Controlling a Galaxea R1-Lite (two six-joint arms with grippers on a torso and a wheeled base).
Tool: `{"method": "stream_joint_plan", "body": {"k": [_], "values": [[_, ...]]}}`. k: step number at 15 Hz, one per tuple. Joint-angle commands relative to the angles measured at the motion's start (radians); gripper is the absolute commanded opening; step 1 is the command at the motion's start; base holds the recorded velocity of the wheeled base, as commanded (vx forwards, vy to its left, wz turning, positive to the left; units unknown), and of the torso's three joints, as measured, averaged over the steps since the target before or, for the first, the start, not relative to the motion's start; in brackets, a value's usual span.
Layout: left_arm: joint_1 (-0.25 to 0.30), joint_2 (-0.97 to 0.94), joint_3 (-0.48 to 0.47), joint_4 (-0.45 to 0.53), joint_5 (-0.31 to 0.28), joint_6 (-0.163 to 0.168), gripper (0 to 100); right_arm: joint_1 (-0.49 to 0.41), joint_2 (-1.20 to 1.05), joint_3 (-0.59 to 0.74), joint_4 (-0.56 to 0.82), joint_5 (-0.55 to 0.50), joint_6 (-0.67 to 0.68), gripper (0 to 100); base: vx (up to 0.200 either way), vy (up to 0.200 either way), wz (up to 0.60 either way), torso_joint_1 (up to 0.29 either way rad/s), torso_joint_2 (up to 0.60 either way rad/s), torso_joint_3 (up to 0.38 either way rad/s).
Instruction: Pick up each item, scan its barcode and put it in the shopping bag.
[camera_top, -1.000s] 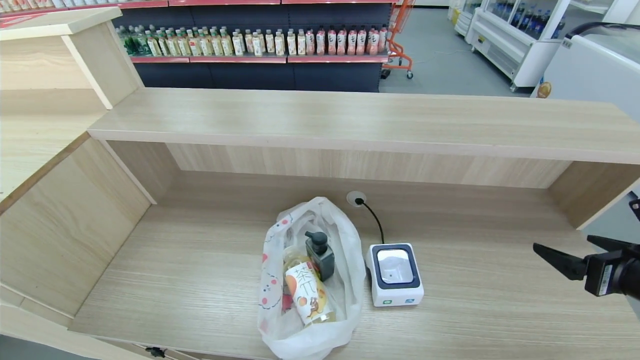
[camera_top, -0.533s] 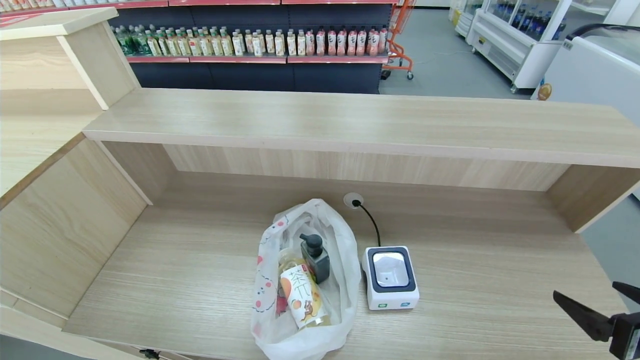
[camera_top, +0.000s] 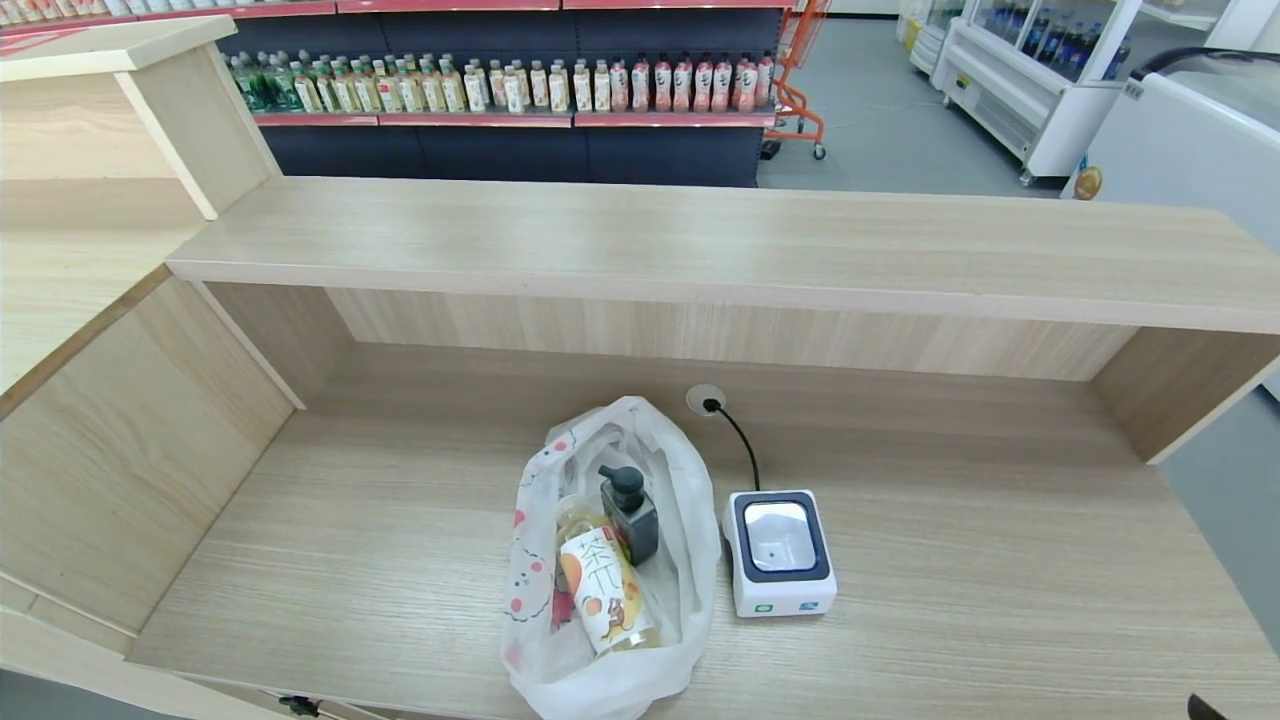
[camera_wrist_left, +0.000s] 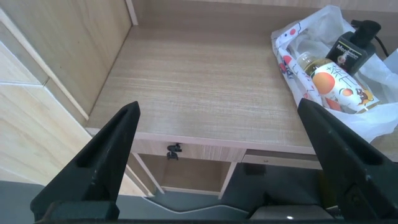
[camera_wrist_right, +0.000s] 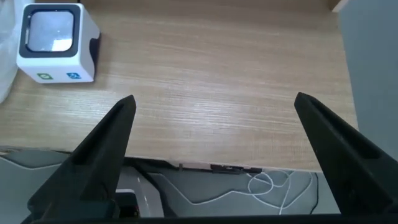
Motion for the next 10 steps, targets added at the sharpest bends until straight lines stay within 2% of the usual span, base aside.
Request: {"method": "stream_joint_plan", "body": {"k": [1, 6, 10], "values": [[0.001, 0.000, 0.000, 0.000, 0.000, 0.000, 100, 0.090, -0.329, 0.001, 0.167, -0.030, 0.008, 100, 0.000, 0.000, 0.00, 0.000, 0.00, 0.000], [0.001, 0.000, 0.000, 0.000, 0.000, 0.000, 100, 0.184, -0.471, 0.001, 0.233, -0.050, 0.011, 100, 0.000, 0.000, 0.00, 0.000, 0.00, 0.000], [-0.001, 0.000, 0.000, 0.000, 0.000, 0.000, 100, 0.184, -0.471, 0.001, 0.262, -0.077, 0.051, 100, 0.000, 0.000, 0.00, 0.000, 0.00, 0.000]]}}
